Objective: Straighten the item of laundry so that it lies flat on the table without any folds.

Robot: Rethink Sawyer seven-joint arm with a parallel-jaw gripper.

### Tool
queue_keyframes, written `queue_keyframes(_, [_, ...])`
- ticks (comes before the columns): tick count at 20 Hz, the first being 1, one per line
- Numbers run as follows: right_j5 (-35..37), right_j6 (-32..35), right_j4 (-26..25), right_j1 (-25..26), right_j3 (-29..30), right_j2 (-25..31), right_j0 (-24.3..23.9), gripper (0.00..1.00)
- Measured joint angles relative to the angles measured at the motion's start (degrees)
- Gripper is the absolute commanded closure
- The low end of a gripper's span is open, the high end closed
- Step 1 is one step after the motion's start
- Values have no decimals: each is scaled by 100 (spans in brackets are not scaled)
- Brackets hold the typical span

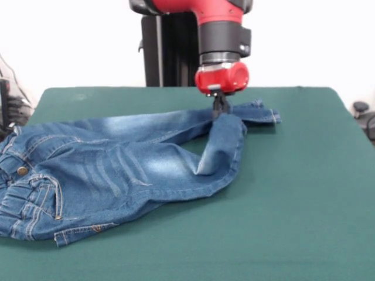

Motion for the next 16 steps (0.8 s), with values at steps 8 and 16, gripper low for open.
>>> queue_keyframes(8, [-196, 456, -113, 281, 66, 520, 44, 100])
queue_keyframes(16, [-600, 1216, 498, 358, 176, 1181, 110, 100])
